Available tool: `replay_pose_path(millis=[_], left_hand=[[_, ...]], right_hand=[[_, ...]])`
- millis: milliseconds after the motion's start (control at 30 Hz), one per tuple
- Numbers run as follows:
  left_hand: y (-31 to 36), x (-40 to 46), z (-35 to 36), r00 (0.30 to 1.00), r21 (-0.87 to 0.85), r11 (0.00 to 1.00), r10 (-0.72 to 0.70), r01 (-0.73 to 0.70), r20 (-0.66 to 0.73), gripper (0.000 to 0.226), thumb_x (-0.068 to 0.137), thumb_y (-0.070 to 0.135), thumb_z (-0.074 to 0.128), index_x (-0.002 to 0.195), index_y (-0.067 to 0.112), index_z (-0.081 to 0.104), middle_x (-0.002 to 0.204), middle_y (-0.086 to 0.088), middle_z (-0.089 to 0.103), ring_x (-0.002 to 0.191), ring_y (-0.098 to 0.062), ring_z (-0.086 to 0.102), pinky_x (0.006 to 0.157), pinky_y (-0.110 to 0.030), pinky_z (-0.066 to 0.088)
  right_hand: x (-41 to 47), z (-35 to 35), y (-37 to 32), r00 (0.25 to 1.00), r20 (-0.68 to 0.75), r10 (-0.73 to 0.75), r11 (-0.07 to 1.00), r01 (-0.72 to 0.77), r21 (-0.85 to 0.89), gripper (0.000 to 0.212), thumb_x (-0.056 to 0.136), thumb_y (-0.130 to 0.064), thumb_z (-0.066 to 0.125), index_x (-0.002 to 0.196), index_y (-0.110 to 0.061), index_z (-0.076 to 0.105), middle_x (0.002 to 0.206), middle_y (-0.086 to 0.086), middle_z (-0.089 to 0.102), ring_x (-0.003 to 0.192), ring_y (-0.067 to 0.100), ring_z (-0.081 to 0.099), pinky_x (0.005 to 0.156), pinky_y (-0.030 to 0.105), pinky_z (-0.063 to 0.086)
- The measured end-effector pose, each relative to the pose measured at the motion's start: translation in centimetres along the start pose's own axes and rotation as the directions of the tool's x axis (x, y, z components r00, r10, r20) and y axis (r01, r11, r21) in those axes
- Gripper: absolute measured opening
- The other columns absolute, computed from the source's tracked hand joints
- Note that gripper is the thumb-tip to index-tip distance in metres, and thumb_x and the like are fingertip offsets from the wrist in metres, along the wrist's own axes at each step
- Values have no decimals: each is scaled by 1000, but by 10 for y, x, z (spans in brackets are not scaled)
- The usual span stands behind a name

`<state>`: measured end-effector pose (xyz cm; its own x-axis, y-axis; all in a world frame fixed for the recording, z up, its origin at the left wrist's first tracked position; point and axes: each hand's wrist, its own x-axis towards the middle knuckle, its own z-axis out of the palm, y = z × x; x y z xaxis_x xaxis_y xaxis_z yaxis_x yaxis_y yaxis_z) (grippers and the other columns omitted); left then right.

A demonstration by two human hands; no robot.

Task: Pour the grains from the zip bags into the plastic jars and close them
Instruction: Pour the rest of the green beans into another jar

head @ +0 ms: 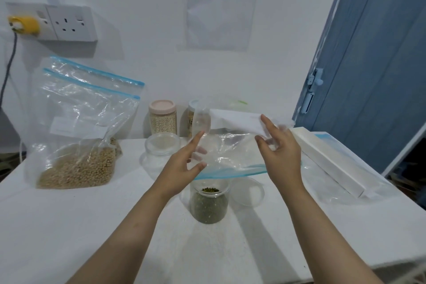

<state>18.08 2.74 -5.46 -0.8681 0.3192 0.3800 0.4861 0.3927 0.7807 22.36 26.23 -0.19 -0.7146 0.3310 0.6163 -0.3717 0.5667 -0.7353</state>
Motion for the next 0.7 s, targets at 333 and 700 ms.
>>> replay_pose_path(millis=[333, 700], left_hand=[[39, 10, 38, 953, -58, 987, 132, -153, -274, 43, 95, 11, 62, 131, 32, 52, 116, 13, 54, 99, -8, 59, 82, -14, 50], [90, 53, 118, 851, -436, 897, -169, -77, -498, 28, 92, 8, 67, 113, 26, 62, 110, 3, 60, 88, -6, 63, 65, -22, 57]], right_hand=[[20, -30, 32, 962, 135, 238, 926, -182, -330, 86, 95, -31, 62, 155, -45, 2, 102, 5, 59, 87, 16, 56, 89, 37, 46], [48, -115, 88, 963, 204, 174, 944, -222, 243, 44, 105, -14, 45, 146, -30, 45, 137, -3, 58, 117, 19, 63, 107, 34, 45]])
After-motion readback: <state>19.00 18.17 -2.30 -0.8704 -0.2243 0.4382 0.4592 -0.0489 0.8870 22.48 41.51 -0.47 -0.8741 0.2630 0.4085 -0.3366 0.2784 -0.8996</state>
